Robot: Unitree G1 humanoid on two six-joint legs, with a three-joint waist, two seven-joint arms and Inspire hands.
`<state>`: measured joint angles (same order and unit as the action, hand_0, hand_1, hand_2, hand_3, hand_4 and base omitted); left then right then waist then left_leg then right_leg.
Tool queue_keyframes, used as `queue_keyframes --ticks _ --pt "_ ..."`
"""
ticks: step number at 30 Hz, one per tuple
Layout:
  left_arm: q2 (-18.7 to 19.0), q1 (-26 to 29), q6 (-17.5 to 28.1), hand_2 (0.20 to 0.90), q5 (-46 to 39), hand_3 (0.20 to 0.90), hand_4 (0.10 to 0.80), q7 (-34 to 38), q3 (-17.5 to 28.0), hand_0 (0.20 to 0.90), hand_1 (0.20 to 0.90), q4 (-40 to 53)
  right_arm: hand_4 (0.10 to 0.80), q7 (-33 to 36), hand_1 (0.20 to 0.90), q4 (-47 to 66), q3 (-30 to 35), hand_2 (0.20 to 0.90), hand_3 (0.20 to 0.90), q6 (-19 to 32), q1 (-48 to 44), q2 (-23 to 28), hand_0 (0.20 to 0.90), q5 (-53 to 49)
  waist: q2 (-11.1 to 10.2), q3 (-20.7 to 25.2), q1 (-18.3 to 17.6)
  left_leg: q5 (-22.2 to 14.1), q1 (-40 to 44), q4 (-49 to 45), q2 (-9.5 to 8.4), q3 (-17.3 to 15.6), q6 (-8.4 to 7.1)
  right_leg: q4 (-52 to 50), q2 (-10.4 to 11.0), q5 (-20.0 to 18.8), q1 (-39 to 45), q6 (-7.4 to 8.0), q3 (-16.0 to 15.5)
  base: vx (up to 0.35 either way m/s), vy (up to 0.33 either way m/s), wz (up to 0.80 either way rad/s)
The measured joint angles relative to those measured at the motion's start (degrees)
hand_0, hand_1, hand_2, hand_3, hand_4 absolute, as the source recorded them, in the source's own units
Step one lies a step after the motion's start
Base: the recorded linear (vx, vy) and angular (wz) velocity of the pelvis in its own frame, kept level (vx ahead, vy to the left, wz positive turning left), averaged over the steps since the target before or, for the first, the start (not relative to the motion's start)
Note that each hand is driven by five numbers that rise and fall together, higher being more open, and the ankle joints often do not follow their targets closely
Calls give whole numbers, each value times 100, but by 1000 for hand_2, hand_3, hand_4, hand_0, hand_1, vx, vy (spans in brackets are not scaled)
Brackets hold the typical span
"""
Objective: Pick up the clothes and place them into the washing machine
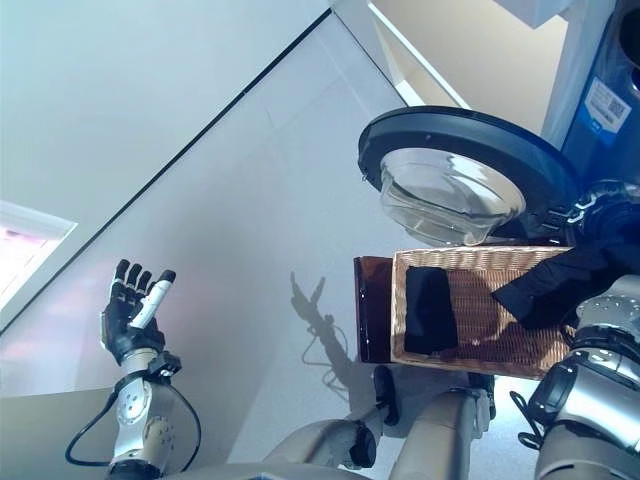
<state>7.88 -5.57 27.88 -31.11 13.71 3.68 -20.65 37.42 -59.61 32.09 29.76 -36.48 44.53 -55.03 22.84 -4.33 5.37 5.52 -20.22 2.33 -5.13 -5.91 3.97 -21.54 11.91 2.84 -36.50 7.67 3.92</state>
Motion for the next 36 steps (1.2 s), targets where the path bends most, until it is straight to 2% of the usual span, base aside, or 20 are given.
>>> queue_keyframes --ticks 3,5,8,11,13,14,18,21,23,27,29,31,32,33,36 --pt "-114 88 5 900 -7 900 800 0 -11 900 900 -39 800 -93 900 1 -46 900 900 -27 140 -45 900 -1 -33 -29 -13 -1 9 0 1 6 3 32 -11 -2 26 15 -15 25 -51 0" --pt "-252 104 -2 900 -17 900 800 -2 -3 900 900 -57 800 -343 900 182 12 900 900 -34 506 -270 900 11 -126 -107 -48 -1 97 1 34 36 1 76 -39 -31 149 9 -46 51 -96 1" --pt "-306 99 -4 900 -32 900 800 -1 12 900 900 -160 800 -473 900 275 128 900 900 -50 989 -814 900 17 -376 -300 -196 -49 370 2 119 160 -69 118 -73 25 499 -21 -193 109 -114 9" --pt "-310 40 -11 900 -10 900 800 20 208 900 900 -286 800 -811 900 233 51 900 900 23 1649 -1917 900 52 -874 -493 -313 -131 719 -1 306 392 -213 238 -156 119 1028 -145 -530 91 -97 20" --pt "-307 25 -13 900 61 900 800 51 298 900 900 -286 800 -1073 900 231 -240 900 900 18 1925 -2239 900 51 -1045 -477 -315 -120 769 -1 364 487 -236 288 -180 112 1158 -179 -655 72 -26 23" --pt "-306 11 -30 900 122 900 800 79 307 900 900 -290 800 -1346 900 213 -409 900 900 -20 2111 -2570 900 50 -1201 -446 -301 -118 822 5 387 540 -244 292 -179 133 1247 -226 -732 75 -18 26" --pt "-307 -39 -103 900 335 900 800 126 301 900 900 -351 800 -1791 900 -54 -998 900 900 -202 2259 -3221 900 35 -1349 -363 -255 -130 1057 54 424 654 -258 452 -174 144 1654 -223 -959 96 2 23" --pt "-307 -176 -127 900 452 900 800 124 302 900 900 -386 800 -2165 900 -223 -1492 900 900 -505 2486 -3596 900 66 -1439 -154 -140 -149 1262 125 436 650 -245 598 -184 153 1911 -192 -995 82 13 7" --pt "-306 -251 -132 900 468 900 800 119 301 900 900 -398 800 -2263 900 -516 -1696 900 900 -656 2503 -3648 900 101 -1517 -19 -115 -152 1366 186 434 655 -243 686 -180 146 2046 -171 -1033 63 4 4" --pt "-291 -337 -184 900 610 900 800 92 350 900 900 -484 800 -2238 900 -1099 -1941 900 900 -1007 2686 -3623 900 740 -1854 288 -109 -176 1493 216 439 661 -231 833 -182 125 2252 -142 -1109 32 20 5" --pt "-242 -326 -308 900 672 900 800 3 381 900 900 -775 800 -2199 900 -1388 -2143 900 900 -1213 2811 -3536 900 1391 -2047 441 -117 -188 1581 216 439 672 -213 1028 -191 51 2432 -119 -1145 -18 12 -1" --pt "-239 -325 -376 900 671 900 800 -3 402 900 900 -926 800 -2159 900 -1423 -2375 900 900 -1348 2914 -3479 900 1879 -2135 528 -128 -207 1601 217 437 674 -204 1138 -193 12 2504 -115 -1154 -28 20 -4" --pt "-241 -327 -452 900 673 900 800 -14 401 900 900 -963 800 -2043 900 -1430 -2848 900 900 -1546 3028 -3344 900 2673 -2194 562 -132 -207 1624 217 431 686 -202 1284 -195 -75 2602 -90 -1181 0 0 0" --pt "-239 -329 -500 900 672 900 800 -32 408 900 900 -964 800 -1990 900 -1421 -3060 900 900 -1657 3067 -3291 900 3193 -2231 590 -127 -206 1624 217 423 688 -202 1386 -196 -136 2637 -104 -1184 0 0 0" --pt "-238 -343 -519 900 721 900 800 -87 421 900 900 -969 800 -1975 900 -1367 -3360 900 900 -1885 3144 -3170 900 4448 -2235 605 -146 -230 1714 219 409 667 -213 1643 -202 -287 2839 -75 -1191 23 8 -1"
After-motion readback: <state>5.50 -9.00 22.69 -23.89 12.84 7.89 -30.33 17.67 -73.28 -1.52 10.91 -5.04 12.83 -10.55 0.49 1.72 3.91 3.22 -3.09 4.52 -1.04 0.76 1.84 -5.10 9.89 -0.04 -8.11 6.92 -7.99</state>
